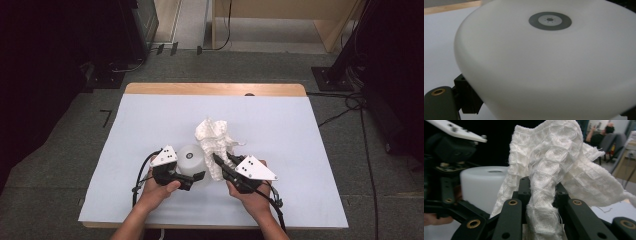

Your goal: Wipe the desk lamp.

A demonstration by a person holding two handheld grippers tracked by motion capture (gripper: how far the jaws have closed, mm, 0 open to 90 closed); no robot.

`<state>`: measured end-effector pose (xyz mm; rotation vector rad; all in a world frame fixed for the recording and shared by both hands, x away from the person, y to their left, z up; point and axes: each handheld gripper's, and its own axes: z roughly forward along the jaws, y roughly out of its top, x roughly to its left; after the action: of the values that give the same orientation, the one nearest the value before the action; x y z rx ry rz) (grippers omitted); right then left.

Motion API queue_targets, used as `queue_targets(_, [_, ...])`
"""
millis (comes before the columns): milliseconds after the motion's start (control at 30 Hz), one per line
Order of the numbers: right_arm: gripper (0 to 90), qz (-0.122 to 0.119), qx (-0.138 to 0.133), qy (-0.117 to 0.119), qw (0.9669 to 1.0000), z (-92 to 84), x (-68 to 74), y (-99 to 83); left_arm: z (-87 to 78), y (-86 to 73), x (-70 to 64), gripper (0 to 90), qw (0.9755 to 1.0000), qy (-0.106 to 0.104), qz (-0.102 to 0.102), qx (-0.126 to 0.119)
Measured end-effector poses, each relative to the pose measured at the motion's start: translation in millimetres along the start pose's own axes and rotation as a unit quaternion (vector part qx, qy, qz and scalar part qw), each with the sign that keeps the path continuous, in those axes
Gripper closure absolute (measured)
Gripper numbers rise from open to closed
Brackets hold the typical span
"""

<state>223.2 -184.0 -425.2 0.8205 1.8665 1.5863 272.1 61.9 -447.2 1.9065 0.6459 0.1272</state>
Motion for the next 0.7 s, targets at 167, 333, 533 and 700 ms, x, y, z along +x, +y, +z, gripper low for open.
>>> queue_targets(167, [74.7,-0.006,0.010,0.004,0.9999,4.8,5.5,-4.6,-5.9,3.0,2.4,8.5,0.9998,-0.011,-0.010,-0.014])
queue_targets(333, [74.8,-0.009,0.028,0.005,0.9996,11.7,7.2,-16.1,-17.1,7.1,9.9,8.5,0.9989,-0.012,-0.027,-0.037])
queue_targets(533, [74.8,-0.012,0.053,0.008,0.9985,19.6,11.4,-29.0,-25.2,7.4,17.5,8.5,0.9979,-0.002,-0.039,-0.051])
queue_targets(700, [74.8,-0.013,0.045,0.006,0.9989,17.6,12.3,-23.0,-16.9,5.0,14.0,8.5,0.9992,-0.003,-0.027,-0.028])
